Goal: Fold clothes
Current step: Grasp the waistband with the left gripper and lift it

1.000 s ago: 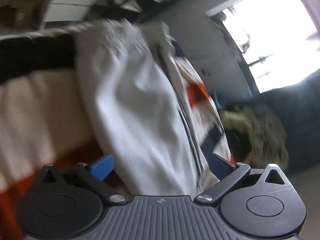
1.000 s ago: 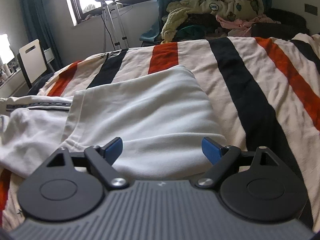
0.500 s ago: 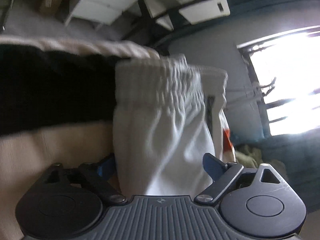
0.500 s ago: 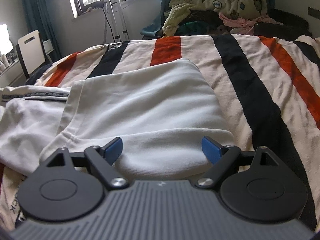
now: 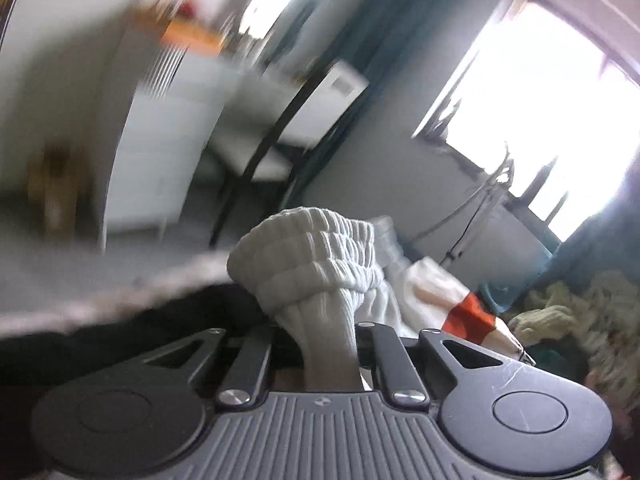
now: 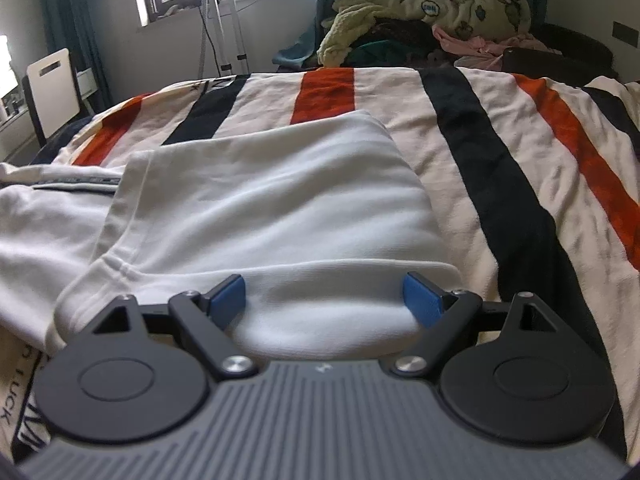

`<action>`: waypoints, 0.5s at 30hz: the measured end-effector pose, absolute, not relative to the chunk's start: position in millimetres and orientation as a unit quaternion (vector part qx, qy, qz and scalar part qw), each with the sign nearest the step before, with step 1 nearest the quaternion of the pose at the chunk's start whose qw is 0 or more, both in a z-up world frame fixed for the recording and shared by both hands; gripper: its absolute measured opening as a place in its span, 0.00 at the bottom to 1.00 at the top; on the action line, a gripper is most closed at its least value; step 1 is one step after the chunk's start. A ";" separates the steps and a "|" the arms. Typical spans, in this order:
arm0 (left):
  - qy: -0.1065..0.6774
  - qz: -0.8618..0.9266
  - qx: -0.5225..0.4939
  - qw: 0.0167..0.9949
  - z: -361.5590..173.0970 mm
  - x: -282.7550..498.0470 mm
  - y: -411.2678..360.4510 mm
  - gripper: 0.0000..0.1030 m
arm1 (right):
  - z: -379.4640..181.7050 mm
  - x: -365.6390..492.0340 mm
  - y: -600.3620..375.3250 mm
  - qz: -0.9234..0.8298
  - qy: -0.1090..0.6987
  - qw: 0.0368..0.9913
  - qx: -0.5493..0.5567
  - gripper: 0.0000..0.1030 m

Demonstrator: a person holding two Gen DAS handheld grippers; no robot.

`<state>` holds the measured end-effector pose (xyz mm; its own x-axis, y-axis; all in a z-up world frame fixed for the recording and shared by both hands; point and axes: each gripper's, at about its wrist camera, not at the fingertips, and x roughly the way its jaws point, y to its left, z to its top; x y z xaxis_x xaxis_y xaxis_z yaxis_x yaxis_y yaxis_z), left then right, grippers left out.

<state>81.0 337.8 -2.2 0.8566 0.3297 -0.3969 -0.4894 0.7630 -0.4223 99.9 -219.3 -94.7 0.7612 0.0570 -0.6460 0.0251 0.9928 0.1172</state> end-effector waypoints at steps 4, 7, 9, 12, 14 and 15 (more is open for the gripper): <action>0.092 0.223 -0.198 0.950 39.6 88.5 281.8 0.09 | -90.5 94.2 -230.9 0.012 0.346 0.934 0.090 0.85; 0.051 0.215 -0.143 0.965 68.2 97.8 230.1 0.09 | -84.9 87.9 -243.2 0.010 0.340 0.932 0.121 0.85; 0.040 0.205 -0.103 0.972 84.4 105.1 191.7 0.09 | -80.1 84.3 -253.5 0.009 0.331 0.932 0.146 0.85; 0.033 0.188 -0.061 0.980 100.0 125.5 135.9 0.09 | -73.8 80.9 -267.8 0.002 0.317 0.932 0.174 0.85; 0.024 0.170 -0.038 0.984 107.0 132.1 93.0 0.08 | -69.6 79.2 -279.3 0.000 0.303 0.933 0.192 0.85; 0.021 0.162 -0.028 0.986 108.3 131.3 69.2 0.08 | -67.3 78.4 -285.1 -0.002 0.294 0.935 0.196 0.85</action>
